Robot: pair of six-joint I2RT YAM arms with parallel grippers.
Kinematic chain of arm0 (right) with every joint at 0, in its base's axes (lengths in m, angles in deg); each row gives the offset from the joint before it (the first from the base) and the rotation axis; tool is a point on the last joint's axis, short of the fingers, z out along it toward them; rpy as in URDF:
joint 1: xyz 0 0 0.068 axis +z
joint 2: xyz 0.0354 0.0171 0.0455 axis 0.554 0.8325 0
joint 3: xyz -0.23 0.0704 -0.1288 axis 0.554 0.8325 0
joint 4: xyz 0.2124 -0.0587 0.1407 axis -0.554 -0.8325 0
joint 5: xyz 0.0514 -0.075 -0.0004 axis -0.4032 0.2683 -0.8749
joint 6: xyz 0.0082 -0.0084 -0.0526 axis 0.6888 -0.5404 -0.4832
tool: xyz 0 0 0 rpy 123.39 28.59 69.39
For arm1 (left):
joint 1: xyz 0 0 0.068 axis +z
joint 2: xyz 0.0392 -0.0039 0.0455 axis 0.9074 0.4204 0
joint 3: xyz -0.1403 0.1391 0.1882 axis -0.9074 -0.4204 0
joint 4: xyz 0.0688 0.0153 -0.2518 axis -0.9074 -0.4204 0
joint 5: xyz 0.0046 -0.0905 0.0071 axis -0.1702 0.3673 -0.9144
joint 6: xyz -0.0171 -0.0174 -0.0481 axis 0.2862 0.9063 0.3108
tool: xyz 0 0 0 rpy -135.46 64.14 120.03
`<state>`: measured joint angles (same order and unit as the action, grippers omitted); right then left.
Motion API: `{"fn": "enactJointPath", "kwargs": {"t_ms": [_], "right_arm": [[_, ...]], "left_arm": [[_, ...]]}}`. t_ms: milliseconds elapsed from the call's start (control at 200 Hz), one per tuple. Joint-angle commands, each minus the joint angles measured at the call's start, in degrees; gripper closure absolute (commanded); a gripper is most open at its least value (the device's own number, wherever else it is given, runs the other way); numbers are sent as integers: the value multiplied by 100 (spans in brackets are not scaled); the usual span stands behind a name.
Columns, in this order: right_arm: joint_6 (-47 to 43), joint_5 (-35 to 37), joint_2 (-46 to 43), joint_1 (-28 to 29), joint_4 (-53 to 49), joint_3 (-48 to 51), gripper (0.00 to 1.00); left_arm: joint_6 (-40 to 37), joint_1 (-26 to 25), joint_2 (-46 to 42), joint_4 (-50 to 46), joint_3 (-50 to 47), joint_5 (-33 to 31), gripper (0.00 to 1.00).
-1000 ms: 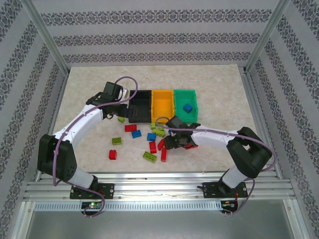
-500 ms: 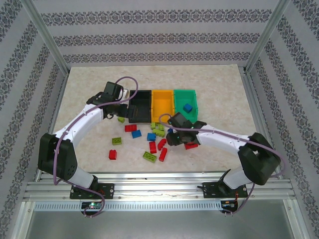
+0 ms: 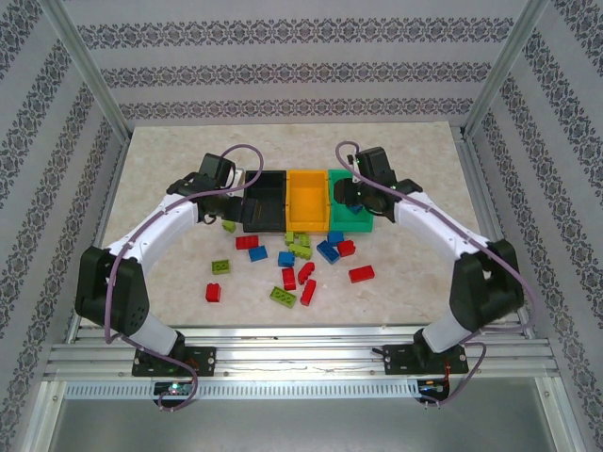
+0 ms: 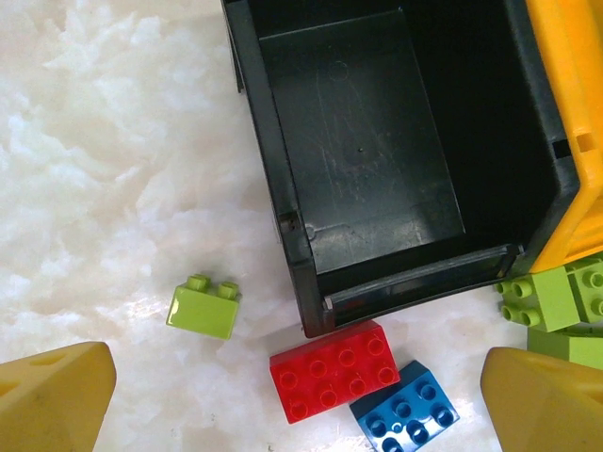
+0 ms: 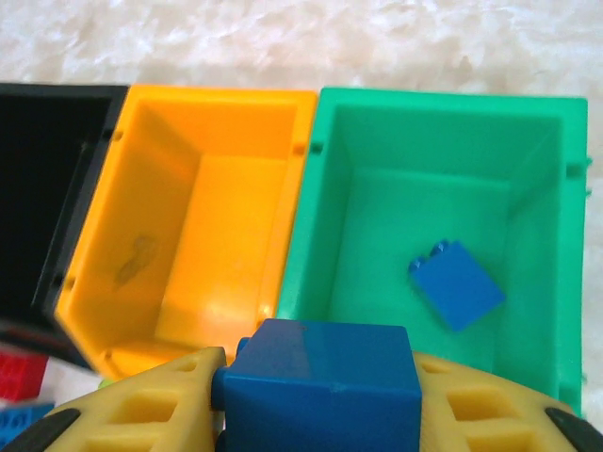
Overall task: Sort the legos into containers by color
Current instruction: Place the lego in the container.
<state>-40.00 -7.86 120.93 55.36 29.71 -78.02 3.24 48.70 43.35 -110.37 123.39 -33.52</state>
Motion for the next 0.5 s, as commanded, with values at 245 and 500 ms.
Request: {"fn": "enactJointPath", "kwargs": {"t_ms": [245, 500], "right_arm": [[-312, -434, 1100, -336, 88, -700, 54], [-329, -340, 735, -269, 142, -372, 48]], "left_arm": [[-149, -53, 128, -252, 212, -59, 0], [-134, -54, 193, -264, 237, 22, 0]]}}
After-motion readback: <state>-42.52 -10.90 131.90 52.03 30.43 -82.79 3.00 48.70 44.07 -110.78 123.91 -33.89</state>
